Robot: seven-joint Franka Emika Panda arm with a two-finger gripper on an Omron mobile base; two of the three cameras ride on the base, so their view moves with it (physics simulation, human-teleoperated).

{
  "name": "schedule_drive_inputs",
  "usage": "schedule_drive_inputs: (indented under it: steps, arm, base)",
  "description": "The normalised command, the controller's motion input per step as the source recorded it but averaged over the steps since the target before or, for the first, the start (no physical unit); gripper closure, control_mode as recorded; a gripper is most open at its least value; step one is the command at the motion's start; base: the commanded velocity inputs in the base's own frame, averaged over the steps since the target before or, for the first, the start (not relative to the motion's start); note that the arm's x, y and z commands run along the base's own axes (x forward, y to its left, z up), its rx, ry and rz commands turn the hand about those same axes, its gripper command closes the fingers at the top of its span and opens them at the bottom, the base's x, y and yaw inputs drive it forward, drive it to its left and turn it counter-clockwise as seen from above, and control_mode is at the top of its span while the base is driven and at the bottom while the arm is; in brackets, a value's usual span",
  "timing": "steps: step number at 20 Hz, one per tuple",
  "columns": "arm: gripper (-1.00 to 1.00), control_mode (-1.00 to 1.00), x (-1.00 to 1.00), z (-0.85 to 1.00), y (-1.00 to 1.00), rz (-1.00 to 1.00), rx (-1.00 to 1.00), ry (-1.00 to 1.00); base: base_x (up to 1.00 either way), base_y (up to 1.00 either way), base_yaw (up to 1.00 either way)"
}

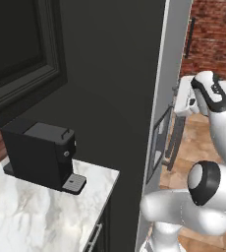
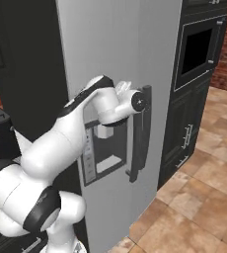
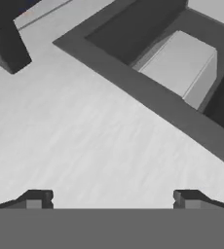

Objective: Take the pear and lemon from the highest rack and move them to the second highest rack where the mushroom and mango are located, to maximize freezer space. Close the freezer door after rearranging.

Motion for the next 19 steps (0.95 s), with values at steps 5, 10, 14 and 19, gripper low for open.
schedule_drive_inputs:
  steps: [5, 10, 14, 19]
  arm:
    - [-1.0, -1.0, 0.24, -0.11, 0.26, 0.51, 0.11, 0.0]
    - [-1.0, -1.0, 0.03, -0.19, 0.38, 0.43, 0.02, 0.0]
    - [-1.0, -1.0, 0.0, -0.23, 0.41, 0.34, 0.0, -0.01]
    - [-1.0, -1.0, 0.0, -0.16, 0.38, 0.15, 0.0, -0.03]
  base:
    - [0.0, 0.0, 0.0]
    - [0.0, 0.0, 0.0]
    - [0.0, 0.0, 0.0]
    - [0.0, 0.0, 0.0]
